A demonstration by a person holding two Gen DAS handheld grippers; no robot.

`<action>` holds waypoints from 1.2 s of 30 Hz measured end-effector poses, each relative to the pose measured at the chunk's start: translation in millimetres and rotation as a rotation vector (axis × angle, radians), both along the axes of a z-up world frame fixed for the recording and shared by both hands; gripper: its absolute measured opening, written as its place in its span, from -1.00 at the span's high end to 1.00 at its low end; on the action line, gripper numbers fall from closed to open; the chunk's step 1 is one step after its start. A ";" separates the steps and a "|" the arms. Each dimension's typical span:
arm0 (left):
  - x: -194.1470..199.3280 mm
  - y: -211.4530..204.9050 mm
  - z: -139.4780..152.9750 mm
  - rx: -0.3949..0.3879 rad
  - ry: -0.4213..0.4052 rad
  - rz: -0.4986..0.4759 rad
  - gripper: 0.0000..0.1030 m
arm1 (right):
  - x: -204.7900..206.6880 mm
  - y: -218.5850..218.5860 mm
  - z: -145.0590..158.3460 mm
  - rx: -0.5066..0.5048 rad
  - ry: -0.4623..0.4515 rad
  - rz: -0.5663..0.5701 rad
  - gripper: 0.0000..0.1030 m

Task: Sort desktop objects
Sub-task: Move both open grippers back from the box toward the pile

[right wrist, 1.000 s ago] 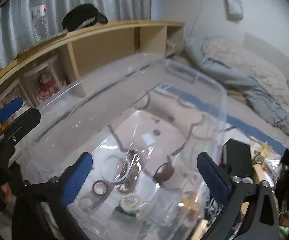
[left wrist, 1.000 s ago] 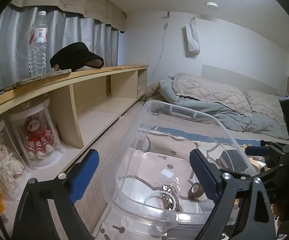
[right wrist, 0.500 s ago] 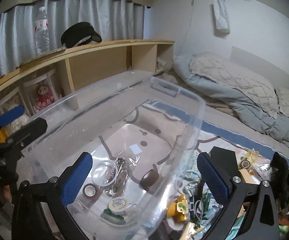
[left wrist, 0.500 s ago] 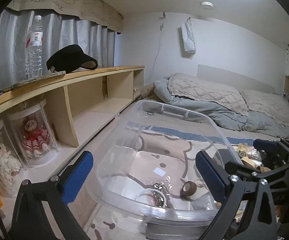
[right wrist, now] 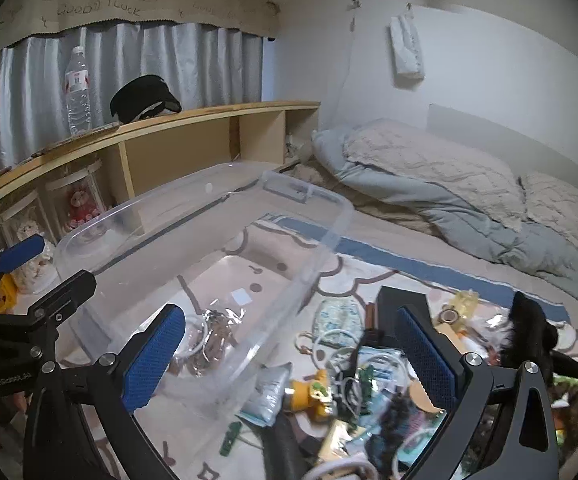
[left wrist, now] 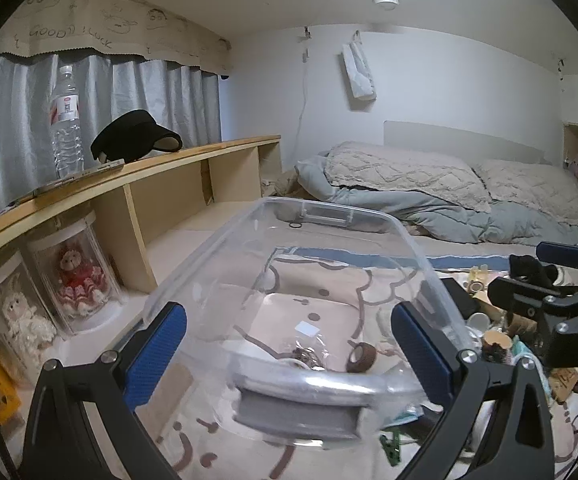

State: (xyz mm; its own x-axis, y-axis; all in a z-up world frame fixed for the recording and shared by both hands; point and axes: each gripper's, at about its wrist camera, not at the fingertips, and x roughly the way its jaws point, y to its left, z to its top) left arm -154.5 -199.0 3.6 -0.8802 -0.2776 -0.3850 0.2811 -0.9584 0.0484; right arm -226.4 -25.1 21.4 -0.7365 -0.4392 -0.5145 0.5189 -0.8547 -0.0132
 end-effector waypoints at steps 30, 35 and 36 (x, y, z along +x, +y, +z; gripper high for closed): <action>117.6 73.7 24.1 0.015 0.004 -0.108 -1.00 | 132.9 100.2 18.7 -0.022 0.089 -0.082 -1.00; 134.7 84.5 25.5 0.001 0.002 -0.128 -1.00 | 153.4 118.9 20.7 -0.032 0.095 -0.108 -1.00; 138.2 86.8 25.8 0.001 0.000 -0.133 -1.00 | 156.1 121.0 20.0 -0.034 0.095 -0.113 -1.00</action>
